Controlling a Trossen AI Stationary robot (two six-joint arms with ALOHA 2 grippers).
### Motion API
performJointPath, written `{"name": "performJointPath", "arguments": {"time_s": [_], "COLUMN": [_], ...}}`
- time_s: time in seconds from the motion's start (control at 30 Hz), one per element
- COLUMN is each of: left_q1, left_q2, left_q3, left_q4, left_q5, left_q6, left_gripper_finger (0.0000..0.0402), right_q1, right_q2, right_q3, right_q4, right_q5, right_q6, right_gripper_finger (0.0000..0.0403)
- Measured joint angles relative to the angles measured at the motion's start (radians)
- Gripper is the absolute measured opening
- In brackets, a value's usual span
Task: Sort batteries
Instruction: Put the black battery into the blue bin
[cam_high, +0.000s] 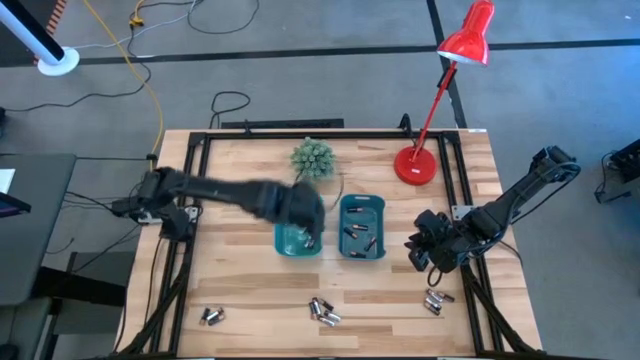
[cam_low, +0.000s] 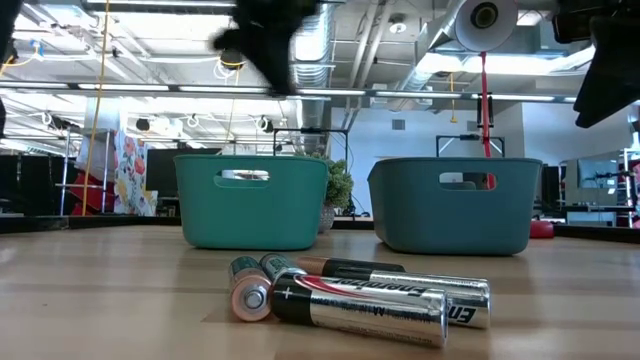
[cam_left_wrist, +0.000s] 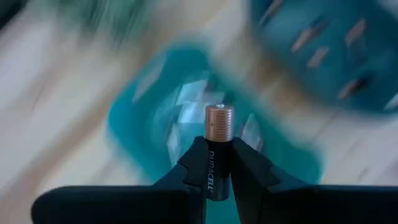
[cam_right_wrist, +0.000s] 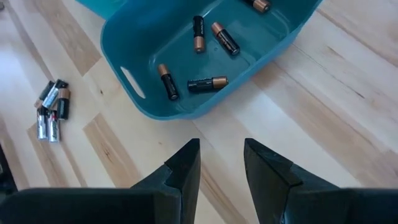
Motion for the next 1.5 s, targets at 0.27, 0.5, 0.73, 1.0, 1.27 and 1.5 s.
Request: {"name": "performJointPath", "arguments": {"time_s": [0.27, 0.5, 0.73, 1.0, 1.27, 1.5], "left_q1": [0.212, 0.254, 0.246, 0.219, 0.195, 0.197], "left_q2": [0.040, 0.149, 0.289, 0.453, 0.562, 0.588], "left_q3": [0.010, 0.074, 0.185, 0.306, 0.344, 0.347], "left_q4": [0.336, 0.359, 0.392, 0.387, 0.391, 0.392], "left_q5": [0.141, 0.238, 0.328, 0.425, 0.443, 0.443], "left_q6": [0.395, 0.561, 0.660, 0.696, 0.713, 0.682], "left_gripper_finger": [0.0037, 0.0037, 0.0037, 0.0037, 0.0037, 0.0060], "right_q1": [0.000, -0.016, -0.063, -0.086, -0.086, -0.085], "right_q2": [0.000, 0.000, 0.000, 0.000, 0.000, 0.000], "right_q3": [0.000, 0.000, 0.000, 0.000, 0.000, 0.000], "right_q4": [-0.004, -0.016, -0.022, -0.030, -0.042, -0.049], "right_q5": [0.001, 0.002, 0.004, 0.004, 0.004, 0.004], "right_q6": [0.095, 0.148, 0.148, 0.140, 0.137, 0.137], "right_gripper_finger": [0.0140, 0.0140, 0.0140, 0.0140, 0.0140, 0.0140]}}
